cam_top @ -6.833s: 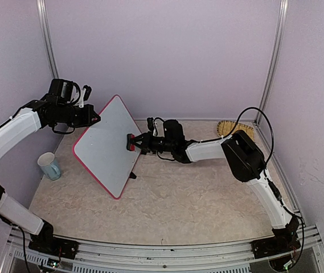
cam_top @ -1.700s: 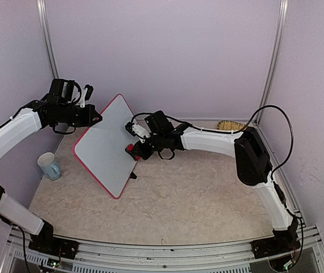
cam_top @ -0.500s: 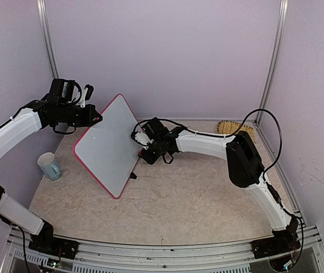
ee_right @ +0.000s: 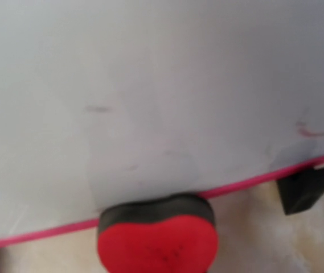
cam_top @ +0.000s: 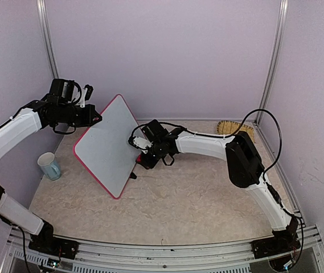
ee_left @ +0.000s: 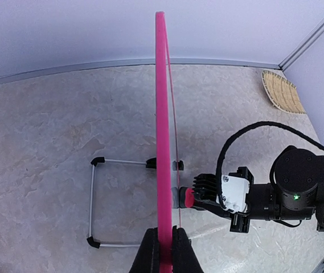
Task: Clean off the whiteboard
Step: Erase the whiteboard at the center of the board.
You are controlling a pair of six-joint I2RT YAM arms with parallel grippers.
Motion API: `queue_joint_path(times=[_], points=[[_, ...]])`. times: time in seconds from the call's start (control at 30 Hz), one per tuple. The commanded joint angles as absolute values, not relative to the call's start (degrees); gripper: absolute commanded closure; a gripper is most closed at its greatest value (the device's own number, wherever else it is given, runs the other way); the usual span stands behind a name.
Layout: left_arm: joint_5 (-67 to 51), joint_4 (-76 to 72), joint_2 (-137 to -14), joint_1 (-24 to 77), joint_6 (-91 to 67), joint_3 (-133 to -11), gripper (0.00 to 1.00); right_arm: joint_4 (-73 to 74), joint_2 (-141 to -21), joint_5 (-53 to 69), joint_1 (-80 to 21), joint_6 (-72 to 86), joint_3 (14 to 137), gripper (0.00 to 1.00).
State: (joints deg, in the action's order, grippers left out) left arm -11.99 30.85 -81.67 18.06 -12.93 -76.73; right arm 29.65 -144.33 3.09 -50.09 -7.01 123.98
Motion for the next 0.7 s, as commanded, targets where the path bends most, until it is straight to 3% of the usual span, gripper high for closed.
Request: queue_joint_path(times=[0.0, 0.67], points=[[-15.03, 33.13, -82.00, 19.60, -10.99, -75.40, 1.00, 30.78, -144.13, 7.62, -52.88, -8.51, 123.51, 0.93], [-15.12, 32.97, -82.05, 19.69, -10.90, -75.37, 1.00, 21.03, -137.97, 13.68, -54.48, -9.90, 118.00, 0.93]])
